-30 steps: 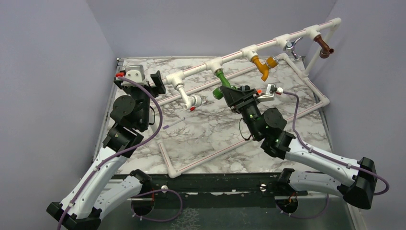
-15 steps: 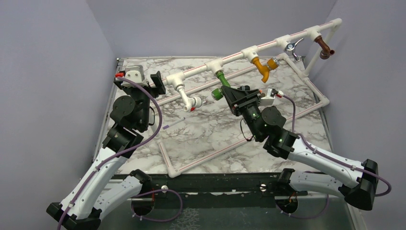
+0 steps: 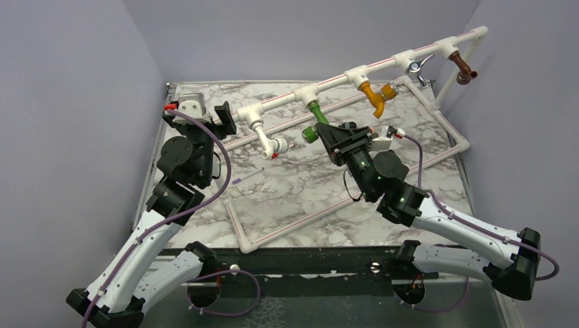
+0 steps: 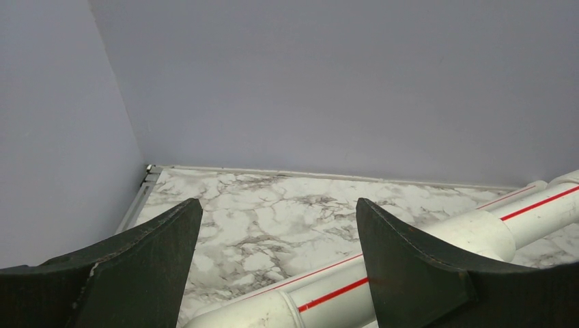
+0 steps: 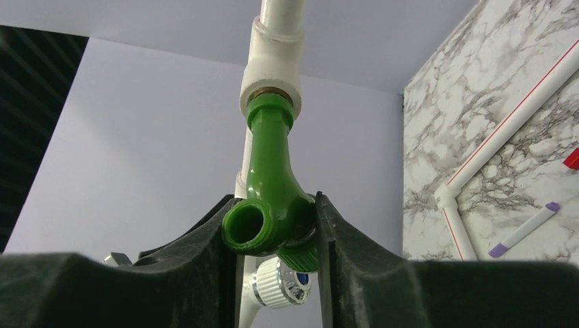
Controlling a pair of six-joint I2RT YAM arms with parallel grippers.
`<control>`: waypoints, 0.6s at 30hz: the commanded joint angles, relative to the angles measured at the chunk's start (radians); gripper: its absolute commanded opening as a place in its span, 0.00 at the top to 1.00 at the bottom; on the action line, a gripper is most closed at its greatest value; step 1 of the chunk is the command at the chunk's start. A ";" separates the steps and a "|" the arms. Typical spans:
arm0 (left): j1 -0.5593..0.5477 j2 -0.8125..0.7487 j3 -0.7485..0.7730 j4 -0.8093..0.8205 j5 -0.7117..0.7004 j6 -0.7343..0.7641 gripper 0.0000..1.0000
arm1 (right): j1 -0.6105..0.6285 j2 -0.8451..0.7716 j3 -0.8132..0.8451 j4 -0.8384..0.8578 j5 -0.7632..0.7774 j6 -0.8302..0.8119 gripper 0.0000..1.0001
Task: Install the water faucets
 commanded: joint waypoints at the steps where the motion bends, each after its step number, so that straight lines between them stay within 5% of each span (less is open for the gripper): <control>1: -0.002 0.018 -0.020 -0.089 0.027 0.001 0.16 | -0.018 -0.028 0.025 0.049 0.033 0.133 0.55; 7: -0.002 0.022 -0.021 -0.088 0.027 0.001 0.16 | -0.018 -0.049 0.015 0.049 0.029 0.065 0.31; 18: -0.002 0.027 -0.021 -0.088 0.020 0.007 0.16 | -0.018 -0.100 0.024 0.021 -0.008 -0.236 0.27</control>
